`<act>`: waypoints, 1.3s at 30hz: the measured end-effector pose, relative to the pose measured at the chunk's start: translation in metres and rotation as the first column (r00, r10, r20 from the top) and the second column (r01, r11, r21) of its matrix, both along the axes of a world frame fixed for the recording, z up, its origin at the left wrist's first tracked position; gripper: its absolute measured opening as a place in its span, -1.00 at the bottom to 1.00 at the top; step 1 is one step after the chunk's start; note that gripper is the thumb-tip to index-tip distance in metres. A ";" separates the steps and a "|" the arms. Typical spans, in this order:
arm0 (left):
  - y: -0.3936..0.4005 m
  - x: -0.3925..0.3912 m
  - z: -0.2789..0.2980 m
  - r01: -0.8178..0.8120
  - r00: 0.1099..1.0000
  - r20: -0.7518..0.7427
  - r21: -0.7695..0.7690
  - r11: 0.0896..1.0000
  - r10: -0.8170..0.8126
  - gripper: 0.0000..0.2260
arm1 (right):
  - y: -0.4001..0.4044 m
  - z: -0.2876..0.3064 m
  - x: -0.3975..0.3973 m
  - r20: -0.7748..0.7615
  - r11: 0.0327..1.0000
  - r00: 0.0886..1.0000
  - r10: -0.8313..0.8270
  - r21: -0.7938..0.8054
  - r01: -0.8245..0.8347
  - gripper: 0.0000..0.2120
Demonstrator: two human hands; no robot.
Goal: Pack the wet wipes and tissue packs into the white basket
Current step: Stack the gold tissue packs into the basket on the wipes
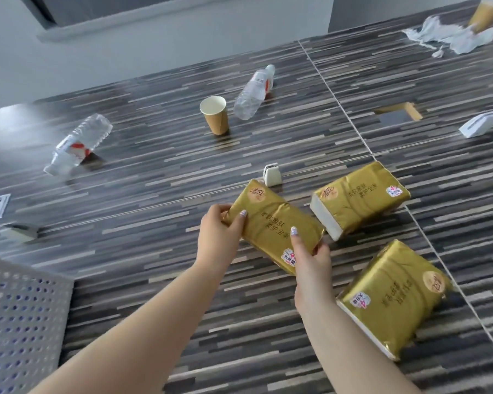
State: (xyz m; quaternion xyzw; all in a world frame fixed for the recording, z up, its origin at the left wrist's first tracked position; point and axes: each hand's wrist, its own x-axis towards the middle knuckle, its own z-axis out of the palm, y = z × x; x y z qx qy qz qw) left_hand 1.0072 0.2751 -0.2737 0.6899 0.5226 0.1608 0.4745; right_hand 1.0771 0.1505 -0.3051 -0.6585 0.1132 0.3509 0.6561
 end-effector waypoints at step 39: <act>-0.047 -0.324 0.077 0.078 0.757 0.613 -0.427 0.901 0.225 -0.48 | -0.015 0.134 -0.188 0.523 0.742 0.642 0.561 0.026 -0.670 -0.88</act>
